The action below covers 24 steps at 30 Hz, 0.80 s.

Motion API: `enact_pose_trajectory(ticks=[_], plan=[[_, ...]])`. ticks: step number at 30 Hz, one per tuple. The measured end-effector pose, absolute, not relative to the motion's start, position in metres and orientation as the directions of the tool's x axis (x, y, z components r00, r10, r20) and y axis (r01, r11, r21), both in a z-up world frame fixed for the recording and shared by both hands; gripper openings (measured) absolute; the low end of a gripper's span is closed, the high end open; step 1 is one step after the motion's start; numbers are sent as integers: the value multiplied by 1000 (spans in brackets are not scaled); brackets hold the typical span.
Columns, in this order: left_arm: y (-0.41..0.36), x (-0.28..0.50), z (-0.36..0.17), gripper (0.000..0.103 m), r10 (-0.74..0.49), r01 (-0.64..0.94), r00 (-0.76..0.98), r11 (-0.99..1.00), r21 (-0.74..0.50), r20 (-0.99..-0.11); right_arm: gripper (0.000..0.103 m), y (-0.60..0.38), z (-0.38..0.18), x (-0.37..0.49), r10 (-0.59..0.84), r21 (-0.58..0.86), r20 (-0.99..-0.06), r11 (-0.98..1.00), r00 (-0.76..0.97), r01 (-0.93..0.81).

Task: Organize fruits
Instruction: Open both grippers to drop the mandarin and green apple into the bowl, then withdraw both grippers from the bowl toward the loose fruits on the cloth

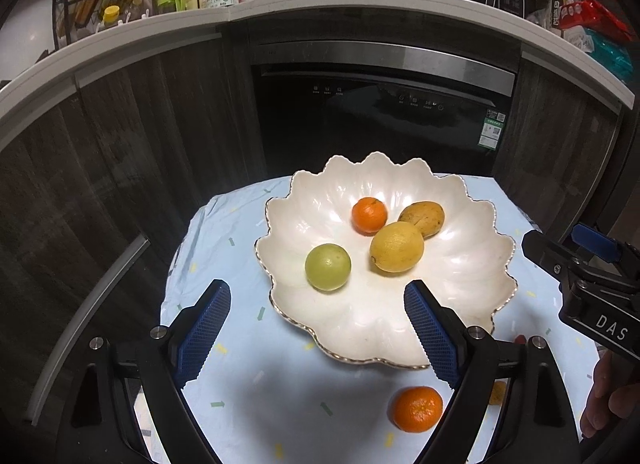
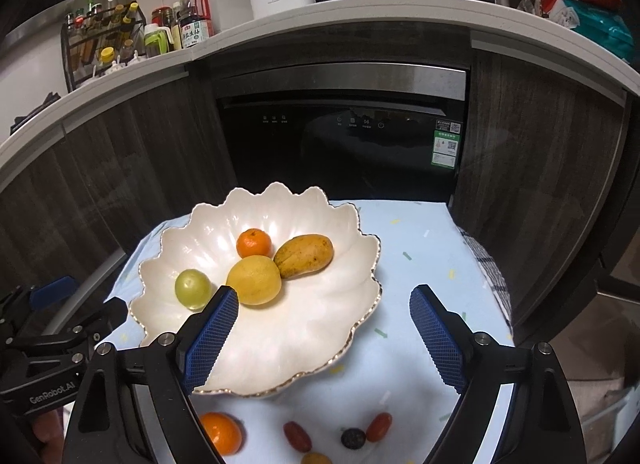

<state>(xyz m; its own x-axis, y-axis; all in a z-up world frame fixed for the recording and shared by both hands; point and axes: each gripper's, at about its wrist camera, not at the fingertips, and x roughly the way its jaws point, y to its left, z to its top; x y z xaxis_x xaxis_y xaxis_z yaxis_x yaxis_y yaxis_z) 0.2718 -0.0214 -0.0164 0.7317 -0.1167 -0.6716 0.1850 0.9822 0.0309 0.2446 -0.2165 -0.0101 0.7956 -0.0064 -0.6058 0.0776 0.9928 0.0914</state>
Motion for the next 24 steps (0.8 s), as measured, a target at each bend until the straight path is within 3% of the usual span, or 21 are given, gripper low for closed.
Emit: enact_pose_trajectory(ticks=[24], plan=[[-32, 222, -8, 89, -163, 233, 742, 972, 21, -650, 88, -230, -6, 188, -40, 83, -593, 990, 804, 111]])
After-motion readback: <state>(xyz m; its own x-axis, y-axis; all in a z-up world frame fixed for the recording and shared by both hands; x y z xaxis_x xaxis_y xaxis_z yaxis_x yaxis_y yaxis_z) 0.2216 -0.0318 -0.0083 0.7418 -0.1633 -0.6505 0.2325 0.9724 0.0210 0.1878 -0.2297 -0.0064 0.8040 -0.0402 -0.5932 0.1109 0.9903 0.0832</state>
